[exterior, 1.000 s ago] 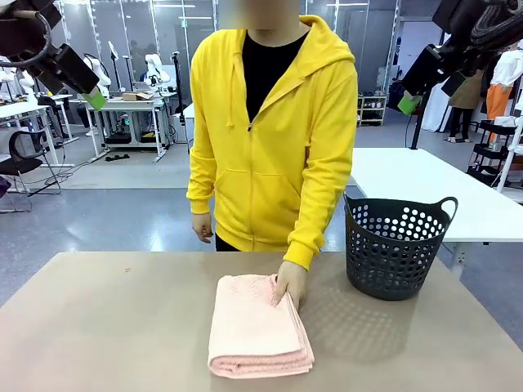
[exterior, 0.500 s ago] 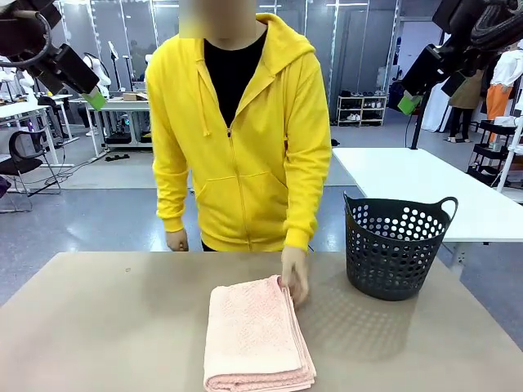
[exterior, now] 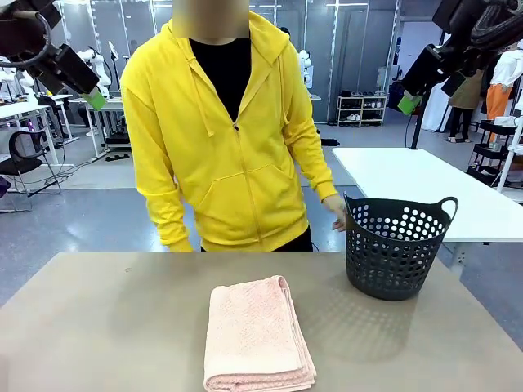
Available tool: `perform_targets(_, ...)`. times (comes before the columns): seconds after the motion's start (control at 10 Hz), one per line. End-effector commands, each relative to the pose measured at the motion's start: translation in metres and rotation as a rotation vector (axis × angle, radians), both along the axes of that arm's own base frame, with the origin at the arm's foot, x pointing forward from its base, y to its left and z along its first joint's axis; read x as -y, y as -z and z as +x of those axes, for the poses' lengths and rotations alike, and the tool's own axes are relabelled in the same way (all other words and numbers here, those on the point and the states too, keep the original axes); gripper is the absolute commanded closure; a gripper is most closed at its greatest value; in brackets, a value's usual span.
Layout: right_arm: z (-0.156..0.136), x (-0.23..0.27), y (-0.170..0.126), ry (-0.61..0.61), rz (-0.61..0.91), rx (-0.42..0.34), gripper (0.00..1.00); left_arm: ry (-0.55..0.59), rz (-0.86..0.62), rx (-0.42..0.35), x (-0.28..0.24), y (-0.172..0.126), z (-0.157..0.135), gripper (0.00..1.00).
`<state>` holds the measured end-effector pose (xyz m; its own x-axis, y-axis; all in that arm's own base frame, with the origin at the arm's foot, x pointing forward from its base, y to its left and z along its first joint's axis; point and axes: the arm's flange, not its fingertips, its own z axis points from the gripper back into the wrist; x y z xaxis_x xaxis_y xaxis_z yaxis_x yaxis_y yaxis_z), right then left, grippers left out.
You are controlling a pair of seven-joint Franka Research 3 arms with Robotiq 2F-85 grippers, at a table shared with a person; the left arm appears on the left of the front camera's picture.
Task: Fold the towel.
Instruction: Pick up the 100 cm Hotel Towel and place it on the left side of the table.
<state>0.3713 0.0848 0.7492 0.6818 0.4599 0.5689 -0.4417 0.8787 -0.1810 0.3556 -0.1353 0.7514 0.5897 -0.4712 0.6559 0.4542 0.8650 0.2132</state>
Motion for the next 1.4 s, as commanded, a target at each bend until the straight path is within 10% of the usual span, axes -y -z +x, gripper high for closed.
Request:
perform_targets(0.0, 0.000, 0.001, -0.001, 0.004, -0.003, -0.003, 0.00, -0.015, -0.062, -0.021, -0.007, 0.012, 0.003, 0.00)
perform_targets(1.3, 0.000, 0.001, -0.001, 0.004, -0.003, -0.003, 0.00, -0.105, -0.623, -0.478, 0.035, 0.251, 0.059, 0.00)
